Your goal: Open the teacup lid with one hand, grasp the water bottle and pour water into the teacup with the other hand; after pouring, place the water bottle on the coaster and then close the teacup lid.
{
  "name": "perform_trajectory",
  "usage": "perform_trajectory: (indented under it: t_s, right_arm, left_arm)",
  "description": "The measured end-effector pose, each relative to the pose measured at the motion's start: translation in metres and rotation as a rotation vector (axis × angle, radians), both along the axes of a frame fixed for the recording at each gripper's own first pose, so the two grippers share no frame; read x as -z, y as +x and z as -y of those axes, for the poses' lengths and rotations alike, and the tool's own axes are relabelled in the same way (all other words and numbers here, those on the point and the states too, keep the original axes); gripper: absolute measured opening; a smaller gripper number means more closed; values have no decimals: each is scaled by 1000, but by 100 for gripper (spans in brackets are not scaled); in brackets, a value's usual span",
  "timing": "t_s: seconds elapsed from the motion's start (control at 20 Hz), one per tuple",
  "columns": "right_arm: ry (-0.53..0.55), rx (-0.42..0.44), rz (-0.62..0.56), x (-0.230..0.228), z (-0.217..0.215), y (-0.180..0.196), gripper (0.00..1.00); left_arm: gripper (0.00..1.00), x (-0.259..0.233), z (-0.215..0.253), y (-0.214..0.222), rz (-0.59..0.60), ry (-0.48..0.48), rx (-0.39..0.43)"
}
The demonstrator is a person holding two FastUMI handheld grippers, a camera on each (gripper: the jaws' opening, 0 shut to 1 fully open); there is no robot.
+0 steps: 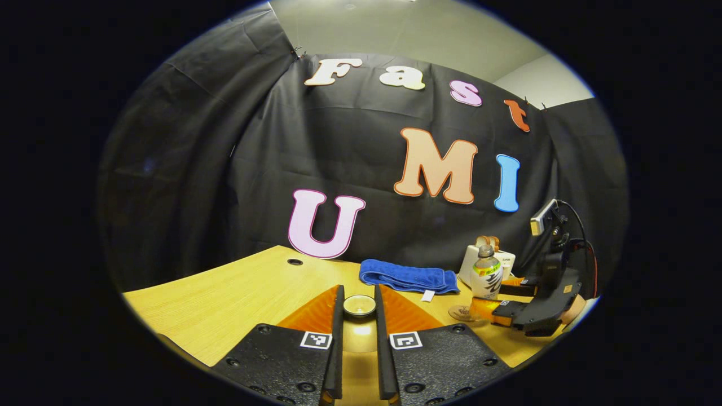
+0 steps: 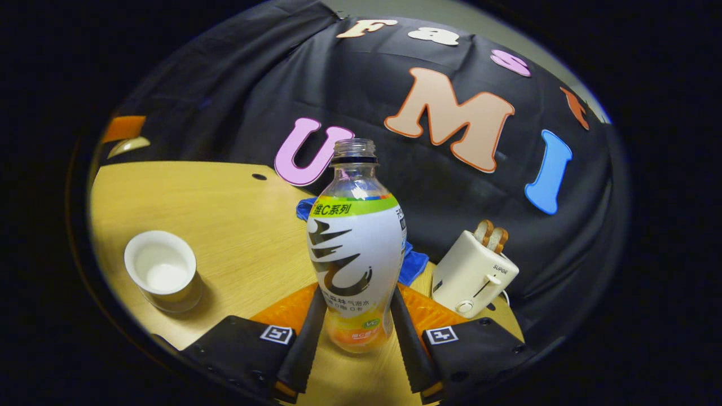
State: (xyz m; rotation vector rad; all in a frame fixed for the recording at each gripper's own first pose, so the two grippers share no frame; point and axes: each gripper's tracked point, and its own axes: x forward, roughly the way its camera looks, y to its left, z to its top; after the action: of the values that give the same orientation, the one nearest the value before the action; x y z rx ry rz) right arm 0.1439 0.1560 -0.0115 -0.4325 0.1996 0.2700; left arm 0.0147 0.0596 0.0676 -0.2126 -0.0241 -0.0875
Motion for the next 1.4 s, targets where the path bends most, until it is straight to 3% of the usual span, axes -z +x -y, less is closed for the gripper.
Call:
perform_trajectory:
  t_s: [0.4,0.45,0.7,1.15,1.3,1.4]
  right_arm:
    - [254,96,-27,1,15,40,68]
    - [274,109,-33,3,18,44,72]
    - [347,145,-52,20,21,56,68]
    - [407,189,-70,28,29,54,71]
    - [422,188,-73,28,30,53,77]
    - [425,183,-68,26,31,50,88]
  left_arm:
    - [22,-1,1,0,3,0,15]
    - [22,0,2,0,3,0,17]
    - [22,0,3,0,4,-3,28]
    - [23,7,12,3,-11,-16,43]
    - [22,8,15,3,-16,-23,49]
    - [23,9,19,2,-18,-26,55]
